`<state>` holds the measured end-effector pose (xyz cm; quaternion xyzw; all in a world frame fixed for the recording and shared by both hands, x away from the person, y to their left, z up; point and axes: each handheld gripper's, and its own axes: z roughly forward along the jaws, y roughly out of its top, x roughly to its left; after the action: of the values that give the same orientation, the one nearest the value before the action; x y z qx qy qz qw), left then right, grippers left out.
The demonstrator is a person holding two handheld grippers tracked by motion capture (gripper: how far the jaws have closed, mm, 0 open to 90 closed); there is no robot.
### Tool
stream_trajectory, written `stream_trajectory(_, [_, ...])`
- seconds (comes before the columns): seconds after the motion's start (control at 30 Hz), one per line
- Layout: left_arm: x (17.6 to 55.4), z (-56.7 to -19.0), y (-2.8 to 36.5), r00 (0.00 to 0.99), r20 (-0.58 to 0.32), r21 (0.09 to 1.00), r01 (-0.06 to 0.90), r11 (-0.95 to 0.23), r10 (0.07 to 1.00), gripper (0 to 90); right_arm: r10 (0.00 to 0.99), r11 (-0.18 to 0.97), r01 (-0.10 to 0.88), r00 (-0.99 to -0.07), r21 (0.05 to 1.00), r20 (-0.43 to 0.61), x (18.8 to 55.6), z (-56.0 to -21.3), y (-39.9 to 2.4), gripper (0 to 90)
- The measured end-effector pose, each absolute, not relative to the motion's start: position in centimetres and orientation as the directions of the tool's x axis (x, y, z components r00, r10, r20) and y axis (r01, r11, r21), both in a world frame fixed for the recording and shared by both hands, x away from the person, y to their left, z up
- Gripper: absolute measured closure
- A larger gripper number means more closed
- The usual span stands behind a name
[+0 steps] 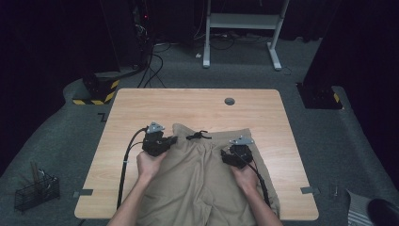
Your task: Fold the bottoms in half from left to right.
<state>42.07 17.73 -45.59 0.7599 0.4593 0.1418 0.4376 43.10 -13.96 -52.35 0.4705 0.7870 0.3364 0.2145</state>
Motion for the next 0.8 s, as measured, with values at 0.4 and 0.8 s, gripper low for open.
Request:
stream_trajectory(0.4, [42.0,-44.3,16.7,0.568,-0.194,0.812,0.551,-0.194,0.800,87.4,0.878,0.342,0.590,-0.478,0.731,-0.025,43.1,-52.4,-12.3,37.4])
stream_trajectory(0.8, [42.4,-44.0,15.8,0.582,-0.223,0.817,0.550,-0.176,0.782,87.4,0.857,0.361,0.586,-0.515,0.725,-0.011,43.4,-52.2,-11.4,33.1])
